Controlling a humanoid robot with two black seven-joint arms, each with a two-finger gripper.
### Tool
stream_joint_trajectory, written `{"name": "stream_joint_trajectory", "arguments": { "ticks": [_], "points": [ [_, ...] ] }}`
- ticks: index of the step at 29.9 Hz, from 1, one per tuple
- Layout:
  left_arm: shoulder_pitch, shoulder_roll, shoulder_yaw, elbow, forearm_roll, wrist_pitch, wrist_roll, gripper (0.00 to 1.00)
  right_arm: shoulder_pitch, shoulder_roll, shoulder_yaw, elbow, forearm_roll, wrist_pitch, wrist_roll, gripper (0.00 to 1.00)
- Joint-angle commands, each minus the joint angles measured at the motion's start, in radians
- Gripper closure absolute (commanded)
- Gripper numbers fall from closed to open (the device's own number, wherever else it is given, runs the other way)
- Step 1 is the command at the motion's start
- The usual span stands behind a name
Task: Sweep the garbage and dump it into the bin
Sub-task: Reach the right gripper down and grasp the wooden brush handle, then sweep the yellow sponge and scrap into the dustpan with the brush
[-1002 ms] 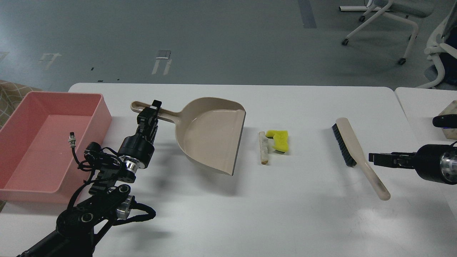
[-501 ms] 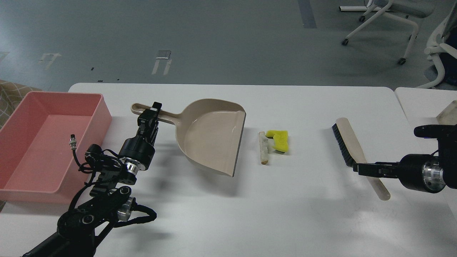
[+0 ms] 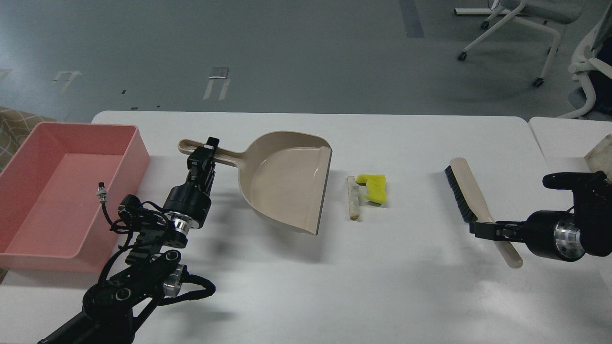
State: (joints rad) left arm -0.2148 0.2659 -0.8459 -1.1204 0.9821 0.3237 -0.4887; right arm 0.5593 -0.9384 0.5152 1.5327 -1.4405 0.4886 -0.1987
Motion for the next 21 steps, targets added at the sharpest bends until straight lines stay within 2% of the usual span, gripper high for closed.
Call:
{"name": "stream_joint_trajectory", "arguments": {
  "ticks": [1, 3, 4, 8, 21],
  "points": [
    [0.0, -0.001, -0.001, 0.001, 0.0, 0.0, 0.0, 1.0, -0.004, 0.007, 0.002, -0.006, 0.0, 0.0, -0.01, 0.53],
    [0.0, -0.007, -0.001, 0.013, 0.0, 0.0, 0.0, 1.0, -0.004, 0.007, 0.002, -0.006, 0.0, 0.0, -0.01, 0.72],
    [0.0, -0.008, -0.001, 0.017, 0.0, 0.001, 0.0, 1.0, -0.006, 0.009, 0.0, -0.011, -0.001, 0.0, -0.01, 0.85],
    [-0.002, -0.007, 0.001, 0.019, -0.002, 0.0, 0.0, 1.0, -0.006, 0.009, 0.0, -0.016, 0.005, 0.0, -0.01, 1.0],
    [0.003, 0.001, 0.007, 0.017, -0.002, 0.002, 0.0, 1.0, -0.007, -0.004, 0.011, 0.009, 0.008, 0.0, -0.004, 1.0]
  ]
}}
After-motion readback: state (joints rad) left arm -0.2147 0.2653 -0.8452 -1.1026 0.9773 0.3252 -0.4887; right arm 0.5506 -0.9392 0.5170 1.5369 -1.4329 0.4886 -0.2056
